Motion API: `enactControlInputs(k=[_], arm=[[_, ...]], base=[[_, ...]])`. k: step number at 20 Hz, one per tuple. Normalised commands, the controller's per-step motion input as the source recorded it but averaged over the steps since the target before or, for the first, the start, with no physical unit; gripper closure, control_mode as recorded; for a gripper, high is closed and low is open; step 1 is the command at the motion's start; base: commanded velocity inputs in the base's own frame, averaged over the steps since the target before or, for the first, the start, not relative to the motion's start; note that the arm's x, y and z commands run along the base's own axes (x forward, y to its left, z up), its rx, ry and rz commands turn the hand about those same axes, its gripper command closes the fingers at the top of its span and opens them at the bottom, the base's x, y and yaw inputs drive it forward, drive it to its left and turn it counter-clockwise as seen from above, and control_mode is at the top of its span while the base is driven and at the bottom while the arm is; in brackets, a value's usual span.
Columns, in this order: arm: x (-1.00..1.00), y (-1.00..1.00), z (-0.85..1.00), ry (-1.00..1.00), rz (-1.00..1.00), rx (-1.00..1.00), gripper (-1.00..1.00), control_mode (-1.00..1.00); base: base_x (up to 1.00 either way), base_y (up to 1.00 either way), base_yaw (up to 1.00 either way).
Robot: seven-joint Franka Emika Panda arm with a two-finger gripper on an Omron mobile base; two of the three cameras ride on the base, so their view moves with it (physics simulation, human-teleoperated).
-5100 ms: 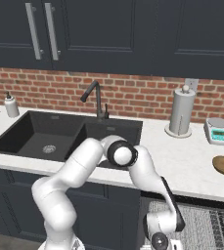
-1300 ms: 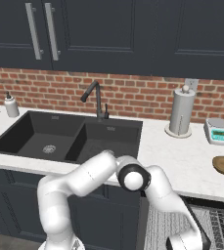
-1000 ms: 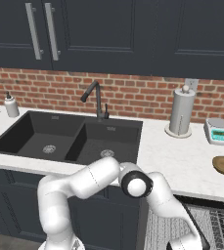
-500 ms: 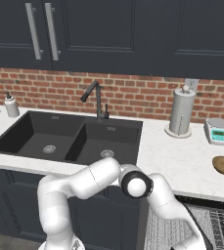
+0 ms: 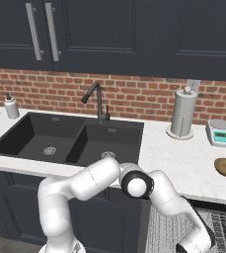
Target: Pick up the cup and bowl from the counter, place them in the dishwasher, and close the dishwasher door.
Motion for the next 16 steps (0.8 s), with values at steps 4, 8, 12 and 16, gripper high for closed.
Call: enactControlInputs(k=[4,8,12,16], arm=[[0.03,0.00,0.13,0.27,-0.12,-0.02,-1.00,-1.00],[-0.01,0.00,-0.04,0.12,-0.08,0.00,-1.00,-1.00],[-0.06,0.00,-0.11,0.02,-0.06,0.00,-1.00,-1.00],[-0.03,-0.01,0.08,0.00,-0.05,0.00,-1.00,-1.00]], base=[[0.00,0.00,0.00],[0.00,0.00,0.00],[0.00,0.00,0.00],[0.00,0.00,0.00]])
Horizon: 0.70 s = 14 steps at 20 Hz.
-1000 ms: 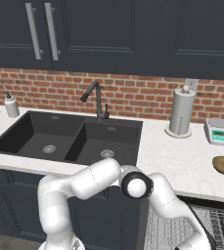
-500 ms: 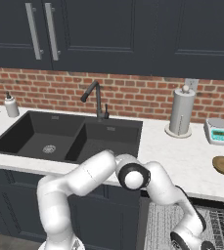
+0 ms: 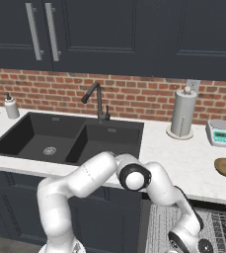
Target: Pick up the cup and bowl from the counter, place them in the dishwasher, and close the dishwasher door.
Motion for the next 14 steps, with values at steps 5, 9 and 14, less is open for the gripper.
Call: enactControlInputs(k=[5,9,14], arm=[[-0.12,-0.01,0.94,0.00,-0.06,0.00,-1.00,-1.00],[-0.18,0.05,0.95,0.00,-0.04,-0.03,-1.00,-1.00],[-0.50,0.00,0.93,-0.03,0.00,-0.01,-1.00,-1.00]], base=[[0.00,0.00,0.00],[0.00,0.00,0.00],[0.00,0.00,0.00]])
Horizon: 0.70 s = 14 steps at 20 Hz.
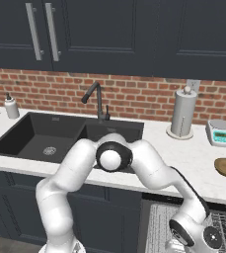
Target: Pick up the cup and bowl from the counter, place them in the dishwasher, and close the dishwasher door.
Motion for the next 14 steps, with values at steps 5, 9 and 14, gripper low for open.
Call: enactControlInputs(k=[5,9,14], arm=[[-0.88,-0.06,1.00,-0.05,0.00,-0.05,-1.00,-1.00],[-0.76,-0.15,1.00,-0.09,0.00,-0.04,-1.00,-1.00],[-0.17,-0.31,1.00,-0.17,0.00,-0.02,-1.00,-1.00]], base=[[0.00,0.00,0.00],[0.00,0.00,0.00],[0.00,0.00,0.00]])
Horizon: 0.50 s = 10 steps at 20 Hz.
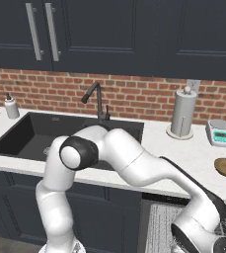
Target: Pick up the cup and bowl from the counter, place them in the dishwasher, and close the dishwasher door.
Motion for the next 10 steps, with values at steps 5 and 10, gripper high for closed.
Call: enactControlInputs(k=[5,10], arm=[[0.04,-0.53,1.00,-0.04,0.00,-0.10,-1.00,-1.00],[0.28,-0.42,1.00,0.00,0.00,-0.11,-1.00,-1.00]], base=[[0.00,0.00,0.00],[0.00,0.00,0.00]])
